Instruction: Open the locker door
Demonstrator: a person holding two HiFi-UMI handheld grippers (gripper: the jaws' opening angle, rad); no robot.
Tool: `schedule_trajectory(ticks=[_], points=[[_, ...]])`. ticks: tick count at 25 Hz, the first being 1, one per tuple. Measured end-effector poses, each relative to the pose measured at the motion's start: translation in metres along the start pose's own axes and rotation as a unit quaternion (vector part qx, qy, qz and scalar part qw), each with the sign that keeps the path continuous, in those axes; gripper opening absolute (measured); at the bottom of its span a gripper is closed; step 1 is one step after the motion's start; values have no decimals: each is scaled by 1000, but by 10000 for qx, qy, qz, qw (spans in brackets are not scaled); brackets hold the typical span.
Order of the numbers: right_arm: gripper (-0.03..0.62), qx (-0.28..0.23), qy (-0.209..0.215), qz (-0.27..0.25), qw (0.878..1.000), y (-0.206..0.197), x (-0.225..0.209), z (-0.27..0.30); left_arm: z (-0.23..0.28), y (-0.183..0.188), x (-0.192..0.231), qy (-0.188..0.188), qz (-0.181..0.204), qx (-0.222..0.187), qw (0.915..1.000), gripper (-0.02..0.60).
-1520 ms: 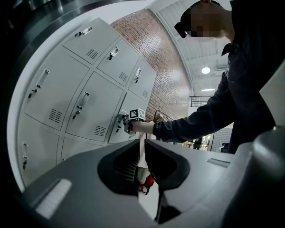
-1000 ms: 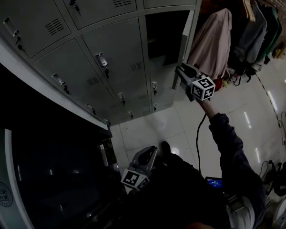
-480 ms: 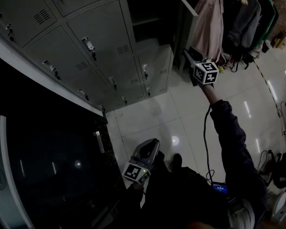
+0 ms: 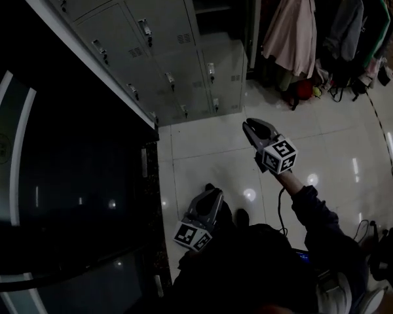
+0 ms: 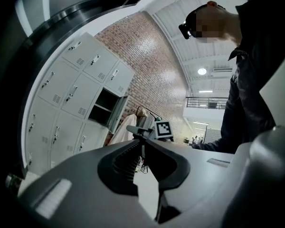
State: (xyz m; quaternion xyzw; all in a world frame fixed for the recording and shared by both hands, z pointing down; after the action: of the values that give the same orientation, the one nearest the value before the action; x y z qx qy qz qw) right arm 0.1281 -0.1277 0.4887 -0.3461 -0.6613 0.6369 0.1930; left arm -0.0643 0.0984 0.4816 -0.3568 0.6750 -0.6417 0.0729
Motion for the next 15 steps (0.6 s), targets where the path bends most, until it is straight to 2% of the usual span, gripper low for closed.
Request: schedule_trajectory(ticks=[3, 7, 11, 15], points=[[38, -272, 154, 54, 9995, 13, 67, -79, -23, -7, -32, 80, -40, 65, 9999, 46], [13, -419, 21, -233, 9988, 31, 135, -151, -44, -4, -53, 65, 80, 73, 9999, 47], [0, -290, -85, -446, 9985, 29, 185, -194, -64, 4, -72, -57, 183, -13, 9998, 46], [0, -182, -108, -334, 9992, 17, 224, -206, -94, 12, -83, -169, 227, -41, 9996, 48]])
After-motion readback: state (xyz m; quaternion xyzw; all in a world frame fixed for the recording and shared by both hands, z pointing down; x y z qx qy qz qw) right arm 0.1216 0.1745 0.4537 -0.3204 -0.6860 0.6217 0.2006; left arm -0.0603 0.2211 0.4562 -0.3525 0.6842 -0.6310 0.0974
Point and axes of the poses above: the fingertips, and each gripper's own axes: z forward along the fingers, x to its left, y out of its top, the point moved 8 cm from there along -z, backward along the fingers, and after that the axes turned 9 degrees about -x, right-handed, at the moved point
